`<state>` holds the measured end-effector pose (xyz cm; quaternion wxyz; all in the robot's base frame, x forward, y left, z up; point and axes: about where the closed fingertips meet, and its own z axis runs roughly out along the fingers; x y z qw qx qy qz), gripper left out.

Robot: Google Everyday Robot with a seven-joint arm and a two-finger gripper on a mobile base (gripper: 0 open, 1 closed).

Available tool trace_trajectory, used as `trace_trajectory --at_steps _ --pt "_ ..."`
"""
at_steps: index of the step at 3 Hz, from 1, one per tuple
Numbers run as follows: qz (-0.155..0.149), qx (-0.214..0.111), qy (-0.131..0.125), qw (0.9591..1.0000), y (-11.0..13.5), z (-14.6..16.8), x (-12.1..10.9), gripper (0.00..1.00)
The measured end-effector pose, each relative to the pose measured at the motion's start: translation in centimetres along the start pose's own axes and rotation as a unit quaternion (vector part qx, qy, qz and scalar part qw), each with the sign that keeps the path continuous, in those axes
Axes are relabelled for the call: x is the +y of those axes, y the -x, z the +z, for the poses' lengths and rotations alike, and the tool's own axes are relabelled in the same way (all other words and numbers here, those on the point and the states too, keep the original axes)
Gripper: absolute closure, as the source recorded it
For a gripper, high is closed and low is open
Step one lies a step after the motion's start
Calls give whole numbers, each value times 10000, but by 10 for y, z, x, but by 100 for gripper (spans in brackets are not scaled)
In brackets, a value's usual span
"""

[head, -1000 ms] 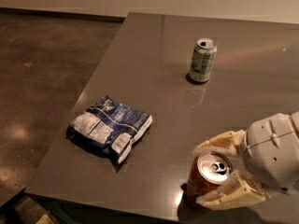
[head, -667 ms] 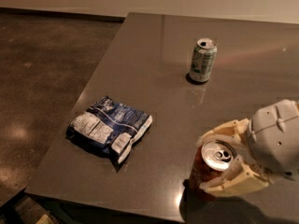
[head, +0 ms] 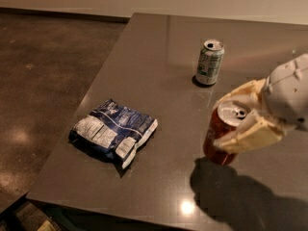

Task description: Move coke can near 7up can

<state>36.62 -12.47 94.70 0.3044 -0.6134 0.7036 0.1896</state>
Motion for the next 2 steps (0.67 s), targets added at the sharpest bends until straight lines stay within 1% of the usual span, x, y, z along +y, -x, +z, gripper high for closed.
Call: trace_trajectory --at_steps 1,2 --pt "-1 -121 -208 9997 15 -13 -46 100" --pt "0 -119 -206 9997 15 -13 -46 100"
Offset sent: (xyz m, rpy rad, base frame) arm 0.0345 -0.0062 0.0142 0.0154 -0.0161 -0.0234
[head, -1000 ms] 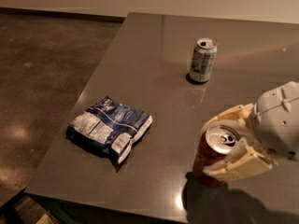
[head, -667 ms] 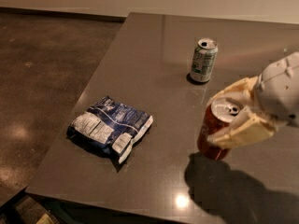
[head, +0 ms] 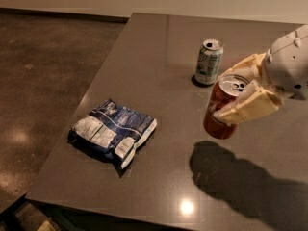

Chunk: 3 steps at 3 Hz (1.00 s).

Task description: Move coke can near 7up can

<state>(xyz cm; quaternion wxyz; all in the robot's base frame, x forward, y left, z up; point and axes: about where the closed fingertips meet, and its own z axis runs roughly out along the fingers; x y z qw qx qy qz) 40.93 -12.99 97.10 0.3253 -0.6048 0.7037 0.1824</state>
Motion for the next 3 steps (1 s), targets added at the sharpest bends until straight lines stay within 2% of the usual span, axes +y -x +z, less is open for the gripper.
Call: trace_trajectory --at_steps 1,2,3 --pt "113 79 -246 9996 3 0 -16 100" --pt "309 47 -571 9979 6 0 -45 100" --pt "583 -95 -780 9952 2 4 -78 100"
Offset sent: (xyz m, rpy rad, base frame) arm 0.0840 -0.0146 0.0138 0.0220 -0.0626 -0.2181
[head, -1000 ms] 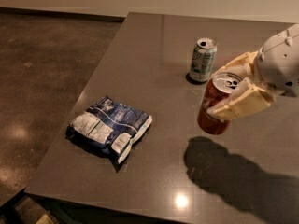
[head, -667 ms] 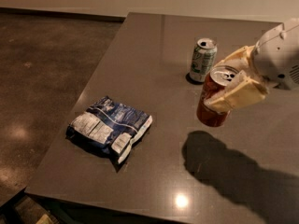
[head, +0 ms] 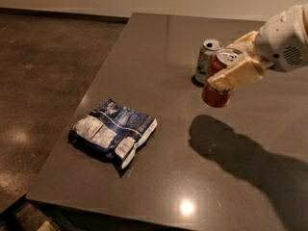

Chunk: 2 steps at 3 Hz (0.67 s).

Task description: Move coke can near 7up can

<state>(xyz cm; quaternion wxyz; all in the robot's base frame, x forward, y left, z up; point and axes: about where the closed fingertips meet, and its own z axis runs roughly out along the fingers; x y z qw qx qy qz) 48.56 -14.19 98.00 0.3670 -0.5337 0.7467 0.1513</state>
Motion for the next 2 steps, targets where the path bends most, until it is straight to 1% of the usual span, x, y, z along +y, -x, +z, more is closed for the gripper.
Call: trace_trajectory --at_steps 1,2 --pt "392 -115 -172 9990 -11 13 -32 100" --pt "746 -159 -329 9965 -23 23 -61 100"
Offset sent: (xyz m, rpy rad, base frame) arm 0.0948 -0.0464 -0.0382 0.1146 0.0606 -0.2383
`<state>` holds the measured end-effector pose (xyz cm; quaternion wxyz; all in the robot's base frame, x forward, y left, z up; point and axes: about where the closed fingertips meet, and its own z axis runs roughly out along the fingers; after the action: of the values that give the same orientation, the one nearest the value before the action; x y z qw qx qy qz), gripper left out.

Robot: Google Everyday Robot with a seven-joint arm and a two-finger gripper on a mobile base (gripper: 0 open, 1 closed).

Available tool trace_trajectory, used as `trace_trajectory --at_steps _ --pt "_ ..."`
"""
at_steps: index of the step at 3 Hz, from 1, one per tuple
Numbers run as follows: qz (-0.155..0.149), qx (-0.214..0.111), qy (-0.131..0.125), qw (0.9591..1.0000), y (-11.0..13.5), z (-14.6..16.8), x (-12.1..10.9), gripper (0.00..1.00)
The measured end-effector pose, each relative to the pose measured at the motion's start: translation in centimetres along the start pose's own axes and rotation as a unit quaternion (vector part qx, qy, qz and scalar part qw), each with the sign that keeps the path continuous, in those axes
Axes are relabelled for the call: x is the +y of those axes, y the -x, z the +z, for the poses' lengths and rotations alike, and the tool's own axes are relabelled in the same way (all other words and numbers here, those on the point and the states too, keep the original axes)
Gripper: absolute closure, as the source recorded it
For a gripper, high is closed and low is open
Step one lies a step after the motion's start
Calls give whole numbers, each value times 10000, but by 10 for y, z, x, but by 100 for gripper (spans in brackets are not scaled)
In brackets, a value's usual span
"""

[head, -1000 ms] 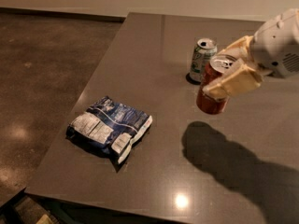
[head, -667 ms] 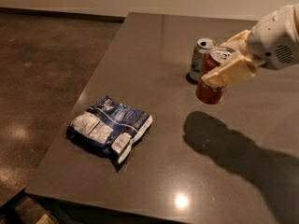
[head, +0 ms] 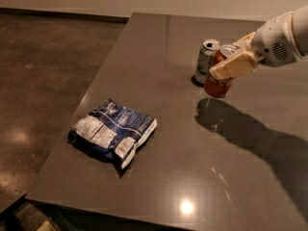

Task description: Move coke can near 7up can

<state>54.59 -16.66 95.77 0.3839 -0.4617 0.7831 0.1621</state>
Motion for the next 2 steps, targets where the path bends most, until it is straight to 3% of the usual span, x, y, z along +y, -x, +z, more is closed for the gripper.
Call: trace_trajectory --at_steps 1,2 --pt "309 49 -200 9993 -10 4 -23 100" --pt "559 135 -389 9976 -21 6 -39 82"
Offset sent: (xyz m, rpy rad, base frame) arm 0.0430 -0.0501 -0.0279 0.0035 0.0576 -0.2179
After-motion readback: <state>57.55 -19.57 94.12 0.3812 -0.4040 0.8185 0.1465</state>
